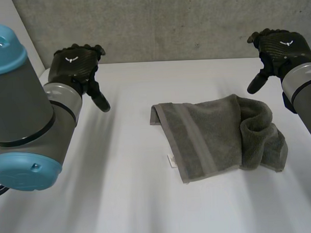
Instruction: Fold the towel.
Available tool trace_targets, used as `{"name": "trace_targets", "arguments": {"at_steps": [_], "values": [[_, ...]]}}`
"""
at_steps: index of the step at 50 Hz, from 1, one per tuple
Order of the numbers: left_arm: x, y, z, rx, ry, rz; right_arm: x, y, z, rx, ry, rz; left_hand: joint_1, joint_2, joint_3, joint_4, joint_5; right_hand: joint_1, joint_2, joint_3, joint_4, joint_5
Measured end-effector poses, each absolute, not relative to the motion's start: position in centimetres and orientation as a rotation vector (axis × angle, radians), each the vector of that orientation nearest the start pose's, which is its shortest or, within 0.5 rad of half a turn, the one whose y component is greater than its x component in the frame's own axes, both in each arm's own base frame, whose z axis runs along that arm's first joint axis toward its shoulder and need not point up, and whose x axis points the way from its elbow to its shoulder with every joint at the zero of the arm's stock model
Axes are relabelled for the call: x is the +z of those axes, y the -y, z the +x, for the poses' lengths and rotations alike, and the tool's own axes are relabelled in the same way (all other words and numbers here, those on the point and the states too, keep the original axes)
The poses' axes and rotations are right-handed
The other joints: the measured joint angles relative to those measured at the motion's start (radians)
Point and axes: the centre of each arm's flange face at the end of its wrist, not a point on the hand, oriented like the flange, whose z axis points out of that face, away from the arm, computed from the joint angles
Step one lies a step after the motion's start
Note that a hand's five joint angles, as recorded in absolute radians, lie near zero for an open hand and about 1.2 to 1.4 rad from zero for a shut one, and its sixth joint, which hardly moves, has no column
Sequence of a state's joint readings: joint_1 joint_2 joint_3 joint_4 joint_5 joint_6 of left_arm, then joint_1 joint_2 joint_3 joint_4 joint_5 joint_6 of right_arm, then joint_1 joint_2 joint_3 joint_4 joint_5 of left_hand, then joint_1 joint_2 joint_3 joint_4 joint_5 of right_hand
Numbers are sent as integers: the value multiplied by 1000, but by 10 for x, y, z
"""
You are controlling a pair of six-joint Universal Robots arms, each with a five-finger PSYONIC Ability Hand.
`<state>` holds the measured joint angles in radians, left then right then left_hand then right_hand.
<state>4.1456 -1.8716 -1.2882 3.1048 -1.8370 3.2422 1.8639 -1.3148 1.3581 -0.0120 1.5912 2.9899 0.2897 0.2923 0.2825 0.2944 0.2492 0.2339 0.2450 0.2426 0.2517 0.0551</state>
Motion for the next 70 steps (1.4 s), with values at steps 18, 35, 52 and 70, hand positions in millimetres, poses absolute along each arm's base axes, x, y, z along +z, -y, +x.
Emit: {"name": "trace_targets", "arguments": {"at_steps": [18,35,52,70], "values": [[287,255,-288,-2231,-2332,489,301,306,232,-2129,-2083,-513,0,0,0,0,2,0,0,0,0,0],[232,187,-342,-2140,-2472,907,275,316,166,-1963,-2333,-601,3,5,4,3,38,0,0,0,0,0],[155,169,-401,-2070,-2549,1263,196,278,108,-1525,-2570,-834,107,101,111,100,153,109,90,99,90,126],[123,163,-408,-1972,-2587,1331,172,262,105,-1403,-2506,-853,172,162,173,165,218,221,213,218,213,241]]}}
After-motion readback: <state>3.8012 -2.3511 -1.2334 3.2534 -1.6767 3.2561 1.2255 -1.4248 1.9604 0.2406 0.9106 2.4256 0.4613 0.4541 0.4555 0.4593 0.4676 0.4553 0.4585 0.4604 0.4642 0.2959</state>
